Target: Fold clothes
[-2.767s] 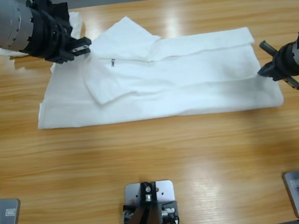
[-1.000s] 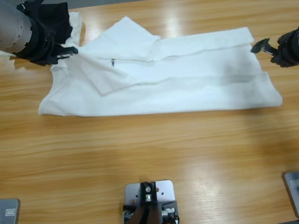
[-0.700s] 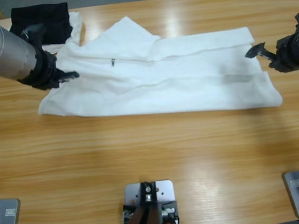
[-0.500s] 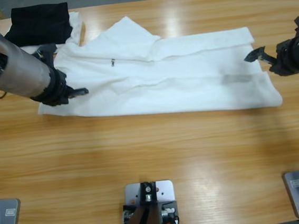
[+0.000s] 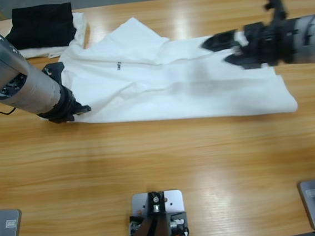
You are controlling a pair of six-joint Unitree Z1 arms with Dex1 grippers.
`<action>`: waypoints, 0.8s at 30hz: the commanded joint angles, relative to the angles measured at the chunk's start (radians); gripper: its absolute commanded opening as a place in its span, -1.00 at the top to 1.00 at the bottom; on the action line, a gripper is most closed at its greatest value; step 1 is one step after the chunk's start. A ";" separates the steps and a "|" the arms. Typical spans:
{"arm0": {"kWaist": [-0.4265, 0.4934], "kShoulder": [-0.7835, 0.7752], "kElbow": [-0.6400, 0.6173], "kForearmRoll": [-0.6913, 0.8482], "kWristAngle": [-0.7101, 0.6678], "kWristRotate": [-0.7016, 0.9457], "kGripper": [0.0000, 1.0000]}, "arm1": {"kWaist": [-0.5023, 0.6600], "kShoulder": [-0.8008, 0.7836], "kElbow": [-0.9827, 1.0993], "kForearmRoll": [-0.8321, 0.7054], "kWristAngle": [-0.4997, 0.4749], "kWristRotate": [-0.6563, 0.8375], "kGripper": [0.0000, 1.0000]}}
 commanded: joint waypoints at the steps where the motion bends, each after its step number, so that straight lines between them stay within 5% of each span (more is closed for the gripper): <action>1: -0.003 -0.026 -0.019 0.015 0.044 -0.006 0.51 | 0.159 0.269 0.018 -0.263 0.022 0.152 -0.75; 4: 0.023 -0.080 -0.017 0.024 0.073 -0.003 0.47 | 0.197 0.335 0.018 -0.345 0.025 0.178 -0.65; 6: 0.040 -0.107 -0.016 0.025 0.073 -0.002 0.07 | 0.205 0.371 0.016 -0.356 0.021 0.190 -0.65; 12: 0.051 -0.141 0.018 0.038 0.070 0.009 -0.06 | 0.210 0.469 -0.045 -0.393 0.016 0.232 -0.65; 14: 0.051 -0.153 0.043 0.039 0.068 0.004 -0.33 | 0.211 0.497 -0.080 -0.394 0.018 0.242 -0.65; 24: 0.069 -0.183 0.107 0.037 0.067 0.012 -0.34 | 0.250 0.571 -0.174 -0.391 0.027 0.282 -0.55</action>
